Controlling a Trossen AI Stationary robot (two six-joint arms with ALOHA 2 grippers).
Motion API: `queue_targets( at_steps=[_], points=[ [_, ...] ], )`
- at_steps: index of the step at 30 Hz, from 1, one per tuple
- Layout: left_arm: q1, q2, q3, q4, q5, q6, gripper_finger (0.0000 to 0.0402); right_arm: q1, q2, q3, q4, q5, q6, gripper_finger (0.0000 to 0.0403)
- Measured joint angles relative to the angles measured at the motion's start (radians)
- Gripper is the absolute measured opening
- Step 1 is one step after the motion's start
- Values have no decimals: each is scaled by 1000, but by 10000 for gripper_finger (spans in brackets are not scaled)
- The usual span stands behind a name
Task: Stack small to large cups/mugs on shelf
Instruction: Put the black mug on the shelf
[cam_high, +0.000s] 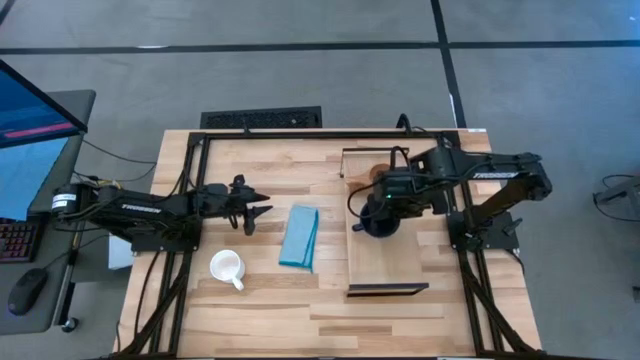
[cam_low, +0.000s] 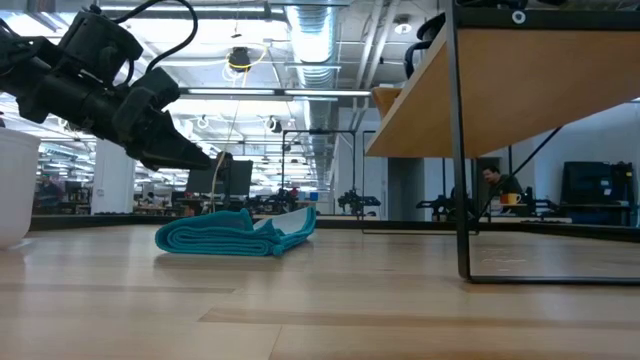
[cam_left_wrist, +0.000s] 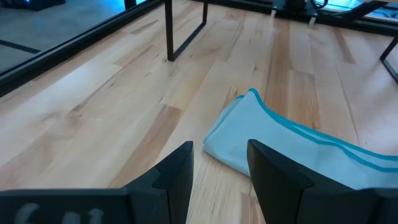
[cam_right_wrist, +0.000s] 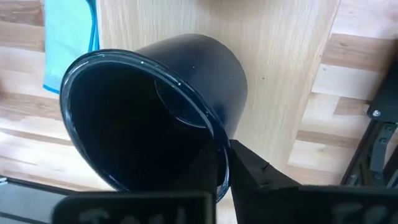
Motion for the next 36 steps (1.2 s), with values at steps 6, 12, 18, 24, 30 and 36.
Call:
queue_targets(
  at_steps=[6, 12, 18, 24, 30, 36],
  points=[
    [0, 0, 0, -1, 0, 0, 142, -2, 0, 0, -1, -1, 1, 106],
    [0, 0, 0, -1, 0, 0, 142, -2, 0, 0, -1, -3, 1, 137],
    [0, 0, 0, -1, 0, -1, 142, -2, 0, 0, -9, -11, 12, 144],
    [0, 0, 0, -1, 0, -5, 142, -2, 0, 0, -9, -11, 20, 128],
    [0, 0, 0, -1, 0, -5, 142, -2, 0, 0, -9, -38, 18, 109],
    [0, 0, 0, -1, 0, -6, 142, 9, 0, 0, -9, -51, 9, 108]
  ],
)
